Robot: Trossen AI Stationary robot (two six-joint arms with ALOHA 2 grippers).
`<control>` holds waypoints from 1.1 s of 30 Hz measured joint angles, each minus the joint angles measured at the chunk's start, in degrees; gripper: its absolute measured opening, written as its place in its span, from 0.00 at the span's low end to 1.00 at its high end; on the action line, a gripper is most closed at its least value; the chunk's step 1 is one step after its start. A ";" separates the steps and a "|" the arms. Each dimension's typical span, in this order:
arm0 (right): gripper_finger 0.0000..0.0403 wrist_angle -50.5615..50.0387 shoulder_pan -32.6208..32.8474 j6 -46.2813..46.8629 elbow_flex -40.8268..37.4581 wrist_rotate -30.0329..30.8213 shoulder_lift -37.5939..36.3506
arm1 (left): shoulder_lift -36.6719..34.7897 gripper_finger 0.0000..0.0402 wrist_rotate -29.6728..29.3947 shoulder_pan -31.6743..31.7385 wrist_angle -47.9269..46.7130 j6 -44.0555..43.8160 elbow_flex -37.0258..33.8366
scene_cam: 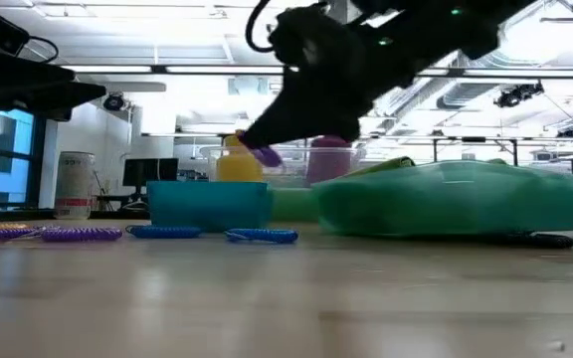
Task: Pick & Place Sports Items
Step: Put the right purple spring keychain into the blue bin
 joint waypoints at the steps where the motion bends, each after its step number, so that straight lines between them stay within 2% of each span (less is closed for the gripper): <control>1: 0.00 0.91 -0.57 -0.76 0.00 0.00 0.00 | 0.00 0.59 0.01 0.01 0.00 0.00 0.02; 7: 0.00 7.82 -4.06 -4.22 0.00 -0.13 0.00 | -0.01 0.59 -0.01 0.01 0.01 0.00 0.01; 22: 0.00 20.37 -9.18 -21.77 0.02 -0.11 0.33 | 0.00 0.59 -0.01 0.01 0.02 0.00 0.02; 28: 0.00 22.97 -11.49 -21.96 0.08 -1.39 3.23 | -0.01 0.59 -0.01 0.00 0.02 0.00 0.02; 33: 0.00 23.42 -13.38 -16.64 0.07 -1.56 6.52 | 0.00 0.59 0.01 0.01 0.02 0.00 0.02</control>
